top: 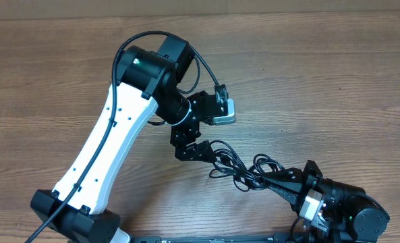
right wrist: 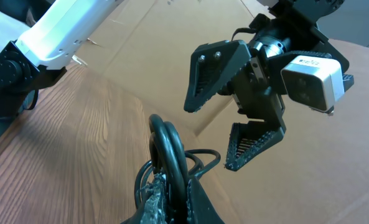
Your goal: Untangle cables
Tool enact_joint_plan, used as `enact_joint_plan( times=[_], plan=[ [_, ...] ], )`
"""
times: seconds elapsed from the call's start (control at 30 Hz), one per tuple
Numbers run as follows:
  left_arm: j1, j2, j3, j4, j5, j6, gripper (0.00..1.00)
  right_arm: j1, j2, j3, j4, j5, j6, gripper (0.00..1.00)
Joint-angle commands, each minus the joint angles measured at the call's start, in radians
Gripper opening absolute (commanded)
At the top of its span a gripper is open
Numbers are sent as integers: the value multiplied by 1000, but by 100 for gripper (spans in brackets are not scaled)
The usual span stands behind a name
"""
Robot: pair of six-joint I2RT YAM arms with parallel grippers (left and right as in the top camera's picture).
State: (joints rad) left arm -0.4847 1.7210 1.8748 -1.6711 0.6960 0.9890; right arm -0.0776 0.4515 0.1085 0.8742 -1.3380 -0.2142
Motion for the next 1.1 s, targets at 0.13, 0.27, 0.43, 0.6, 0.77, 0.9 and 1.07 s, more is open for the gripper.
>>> enact_joint_plan(
  times=[0.13, 0.27, 0.43, 0.6, 0.77, 0.9, 1.07],
  plan=[
    [-37, 20, 5, 0, 10, 56, 100, 5, -10, 11, 2, 9, 3, 4],
    [-59, 45, 5, 0, 8, 56, 100, 5, -10, 11, 2, 9, 3, 4],
    [-68, 84, 5, 1, 0, 55, 94, 5, -11, 11, 2, 9, 3, 4],
    [-66, 111, 5, 4, 1, 56, 76, 5, -10, 11, 2, 9, 3, 4],
    [-66, 111, 5, 6, 3, 63, 71, 5, -10, 11, 2, 9, 3, 4],
    [-68, 112, 5, 6, 4, 63, 61, 5, -10, 11, 2, 9, 3, 4],
    [-68, 112, 5, 17, 2, 63, 4, 5, -11, 11, 2, 9, 3, 4]
  ],
)
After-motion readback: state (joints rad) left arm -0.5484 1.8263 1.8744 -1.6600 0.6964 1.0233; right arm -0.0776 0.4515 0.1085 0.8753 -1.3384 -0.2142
